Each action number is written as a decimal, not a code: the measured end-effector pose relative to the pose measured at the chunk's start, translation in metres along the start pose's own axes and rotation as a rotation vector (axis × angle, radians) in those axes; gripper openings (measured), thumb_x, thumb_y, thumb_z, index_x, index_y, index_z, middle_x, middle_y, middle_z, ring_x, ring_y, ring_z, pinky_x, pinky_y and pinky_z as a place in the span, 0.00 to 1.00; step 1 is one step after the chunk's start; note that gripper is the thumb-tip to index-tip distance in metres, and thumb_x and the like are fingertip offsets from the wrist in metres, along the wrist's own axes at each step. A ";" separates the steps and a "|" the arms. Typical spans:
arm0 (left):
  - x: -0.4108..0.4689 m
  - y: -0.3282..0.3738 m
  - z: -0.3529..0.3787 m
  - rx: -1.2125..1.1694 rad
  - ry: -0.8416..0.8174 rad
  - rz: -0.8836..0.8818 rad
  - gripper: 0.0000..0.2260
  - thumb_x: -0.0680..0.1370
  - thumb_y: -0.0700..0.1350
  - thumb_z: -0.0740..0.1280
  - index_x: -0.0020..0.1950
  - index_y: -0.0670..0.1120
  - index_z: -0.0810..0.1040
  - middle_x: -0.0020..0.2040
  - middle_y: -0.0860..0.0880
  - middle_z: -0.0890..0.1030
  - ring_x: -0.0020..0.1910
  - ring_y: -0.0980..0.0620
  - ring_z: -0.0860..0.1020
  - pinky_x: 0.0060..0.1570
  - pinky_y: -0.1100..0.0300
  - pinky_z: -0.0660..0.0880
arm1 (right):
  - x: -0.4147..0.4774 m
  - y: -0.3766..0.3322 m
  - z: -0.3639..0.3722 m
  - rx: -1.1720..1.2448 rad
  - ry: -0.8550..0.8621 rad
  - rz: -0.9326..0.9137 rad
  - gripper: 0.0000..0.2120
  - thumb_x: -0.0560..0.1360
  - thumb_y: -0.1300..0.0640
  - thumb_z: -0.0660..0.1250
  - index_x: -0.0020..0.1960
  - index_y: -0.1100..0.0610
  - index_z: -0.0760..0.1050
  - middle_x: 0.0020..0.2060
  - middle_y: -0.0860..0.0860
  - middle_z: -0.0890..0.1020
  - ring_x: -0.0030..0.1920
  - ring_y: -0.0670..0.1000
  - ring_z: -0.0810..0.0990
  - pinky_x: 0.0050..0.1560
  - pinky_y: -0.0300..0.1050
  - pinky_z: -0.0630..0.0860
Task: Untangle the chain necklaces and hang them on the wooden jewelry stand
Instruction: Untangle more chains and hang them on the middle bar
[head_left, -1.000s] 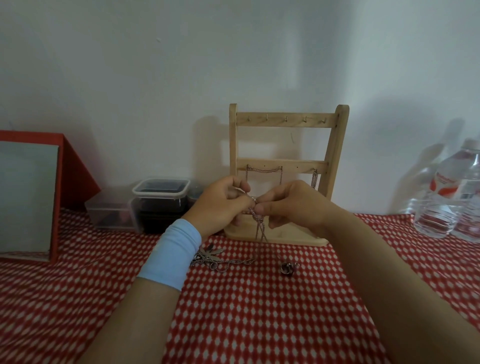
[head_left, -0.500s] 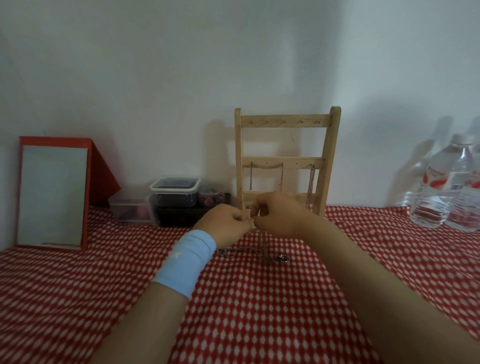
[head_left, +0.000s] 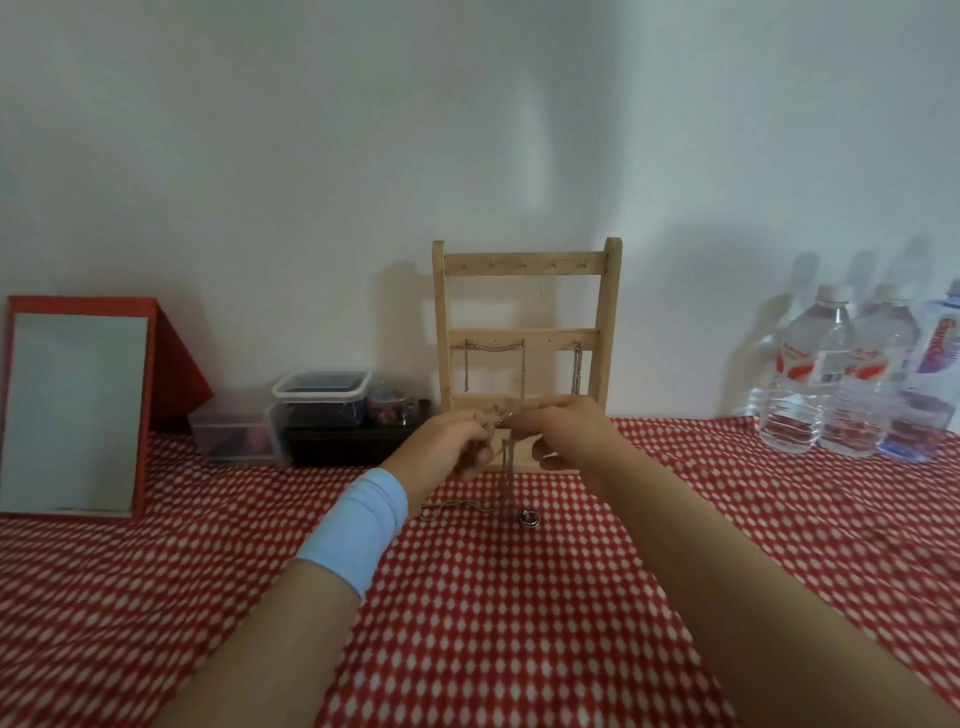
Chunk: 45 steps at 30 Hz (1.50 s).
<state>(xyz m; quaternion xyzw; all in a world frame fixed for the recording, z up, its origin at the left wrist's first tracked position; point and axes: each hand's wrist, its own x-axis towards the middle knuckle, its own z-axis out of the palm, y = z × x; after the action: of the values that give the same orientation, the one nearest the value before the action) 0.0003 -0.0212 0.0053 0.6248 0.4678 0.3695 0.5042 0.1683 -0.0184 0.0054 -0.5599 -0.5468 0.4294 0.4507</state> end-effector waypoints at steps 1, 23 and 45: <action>0.000 0.001 0.002 0.116 -0.006 0.013 0.13 0.80 0.37 0.57 0.37 0.45 0.71 0.30 0.49 0.72 0.26 0.55 0.69 0.27 0.63 0.65 | 0.001 0.001 -0.001 0.020 0.036 -0.025 0.05 0.74 0.62 0.74 0.48 0.56 0.86 0.41 0.53 0.88 0.32 0.47 0.77 0.35 0.42 0.76; -0.005 0.030 0.005 0.290 -0.028 0.162 0.15 0.78 0.42 0.63 0.31 0.44 0.72 0.28 0.52 0.72 0.28 0.56 0.69 0.35 0.59 0.65 | -0.009 0.010 -0.004 -0.104 0.049 -0.108 0.15 0.85 0.57 0.59 0.48 0.57 0.83 0.38 0.53 0.85 0.33 0.48 0.79 0.31 0.37 0.74; -0.011 -0.001 0.000 -0.451 0.020 0.318 0.13 0.79 0.41 0.59 0.36 0.42 0.76 0.33 0.48 0.74 0.42 0.49 0.76 0.51 0.55 0.71 | -0.013 0.008 -0.008 -0.042 -0.087 -0.024 0.10 0.81 0.57 0.68 0.44 0.59 0.84 0.42 0.55 0.87 0.39 0.49 0.84 0.51 0.50 0.83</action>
<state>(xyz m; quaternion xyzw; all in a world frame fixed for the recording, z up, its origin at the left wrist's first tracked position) -0.0030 -0.0318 0.0044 0.5587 0.2745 0.5449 0.5618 0.1777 -0.0316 -0.0008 -0.5434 -0.5815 0.4366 0.4196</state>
